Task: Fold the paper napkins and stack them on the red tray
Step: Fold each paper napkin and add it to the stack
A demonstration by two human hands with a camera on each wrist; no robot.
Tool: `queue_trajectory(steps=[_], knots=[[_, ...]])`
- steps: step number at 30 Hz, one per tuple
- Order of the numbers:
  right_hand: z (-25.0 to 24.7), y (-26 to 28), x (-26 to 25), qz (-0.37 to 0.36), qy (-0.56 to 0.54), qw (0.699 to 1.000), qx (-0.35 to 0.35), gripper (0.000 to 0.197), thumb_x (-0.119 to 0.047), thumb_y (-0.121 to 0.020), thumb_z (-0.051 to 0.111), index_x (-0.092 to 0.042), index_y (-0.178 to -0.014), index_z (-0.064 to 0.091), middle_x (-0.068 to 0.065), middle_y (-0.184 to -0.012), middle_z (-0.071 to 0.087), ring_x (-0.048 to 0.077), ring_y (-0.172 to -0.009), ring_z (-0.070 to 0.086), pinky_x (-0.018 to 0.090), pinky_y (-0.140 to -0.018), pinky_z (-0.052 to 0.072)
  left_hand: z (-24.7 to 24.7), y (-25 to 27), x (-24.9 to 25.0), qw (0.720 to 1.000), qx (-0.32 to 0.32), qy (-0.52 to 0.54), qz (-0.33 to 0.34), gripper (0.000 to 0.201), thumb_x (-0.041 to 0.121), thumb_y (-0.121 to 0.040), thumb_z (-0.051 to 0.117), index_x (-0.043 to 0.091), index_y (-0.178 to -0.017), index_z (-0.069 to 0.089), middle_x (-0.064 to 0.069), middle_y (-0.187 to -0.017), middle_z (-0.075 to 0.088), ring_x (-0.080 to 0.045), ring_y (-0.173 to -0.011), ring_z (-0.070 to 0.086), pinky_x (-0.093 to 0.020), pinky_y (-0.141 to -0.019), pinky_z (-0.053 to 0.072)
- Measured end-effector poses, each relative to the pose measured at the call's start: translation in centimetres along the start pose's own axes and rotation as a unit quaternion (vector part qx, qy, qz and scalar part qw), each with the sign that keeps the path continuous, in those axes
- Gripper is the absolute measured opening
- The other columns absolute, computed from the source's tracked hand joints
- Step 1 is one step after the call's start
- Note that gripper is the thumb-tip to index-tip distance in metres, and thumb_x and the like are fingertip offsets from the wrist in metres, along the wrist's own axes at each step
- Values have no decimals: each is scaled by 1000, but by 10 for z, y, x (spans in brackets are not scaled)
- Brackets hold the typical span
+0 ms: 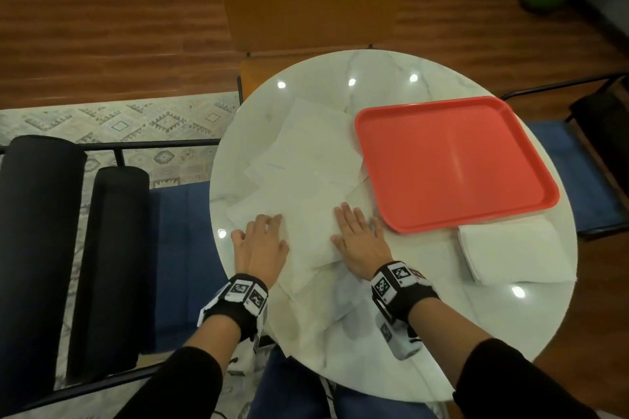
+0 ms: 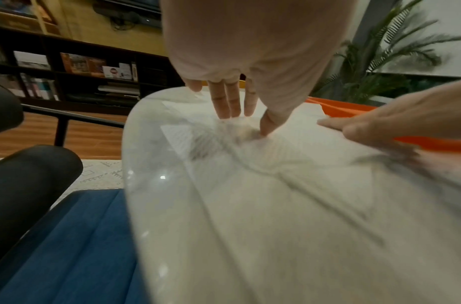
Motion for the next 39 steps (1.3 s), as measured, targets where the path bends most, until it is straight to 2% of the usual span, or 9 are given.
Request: queue_trajectory(steps=[3,9,13,17,20,23,26,31,39], knots=[[-18,2,-4,-29,-8,1000,0,57,-34,-103,25,-15,-152,2,4,-161,-2,22,-148,-1,50,-117,2,-10,-12,-3,997,-48,-11,-58,45,35,-82,57,26,-125,50,0,-114,55,-22,-106,47,-38,-87,26],[-62,22,-4,-102,-85,991,29,56,-18,-99,42,-15,-150,20,13,-158,13,26,-147,11,47,-119,11,-19,-16,-1,980,-147,-30,-131,29,37,-75,65,30,-103,59,-2,-114,48,-25,-112,42,-41,-93,26],[-82,41,12,-148,-123,980,53,67,-18,-92,56,-19,-149,21,15,-156,20,28,-146,15,49,-117,16,-45,-4,40,992,-104,40,-56,7,26,-80,60,25,-86,56,5,-90,60,-20,-89,57,-35,-81,30],[-102,68,35,-165,-88,982,22,72,-29,-83,66,-33,-144,29,7,-157,20,25,-146,10,60,-115,2,-82,21,114,966,-115,224,61,16,14,-79,61,27,-73,52,8,-76,64,-12,-75,62,-32,-68,50],[-114,87,79,-125,-126,984,33,39,-33,-80,69,-28,-117,61,2,-132,56,21,-129,44,64,-110,16,-108,33,171,947,-78,291,114,15,11,-80,63,24,-75,57,4,-73,65,-7,-69,57,-15,-58,40],[-129,116,139,-81,-313,942,94,12,-24,-79,72,-17,-88,71,-3,-84,71,8,-81,63,32,-83,48,-115,31,209,924,-33,366,103,12,14,-79,69,23,-80,62,5,-79,66,-6,-74,58,-14,-61,40],[-136,149,200,-28,-507,851,132,9,-9,-81,71,-10,-90,70,-7,-81,70,2,-72,65,13,-65,48,-101,26,234,883,-46,463,51,8,20,-80,72,21,-85,66,1,-87,69,-17,-82,64,-31,-72,51],[-115,168,293,92,-617,762,175,21,-10,-89,61,-4,-108,66,14,-108,70,27,-96,66,43,-90,52,-60,28,279,828,-109,548,-35,10,12,-92,58,12,-101,63,-10,-90,70,-23,-83,68,-35,-73,57],[-78,149,387,202,-520,813,170,30,-13,-87,62,15,-97,59,33,-103,64,29,-84,60,56,-93,46,-16,66,215,855,-85,493,-136,15,11,-91,58,12,-105,62,-6,-95,72,-26,-88,69,-33,-75,50]])
Point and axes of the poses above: each hand's wrist, its own y-axis away from the middle knuckle, its own z-axis out of the palm, x = y × z, the point moved 4 cm from there along -y, towards the middle knuckle
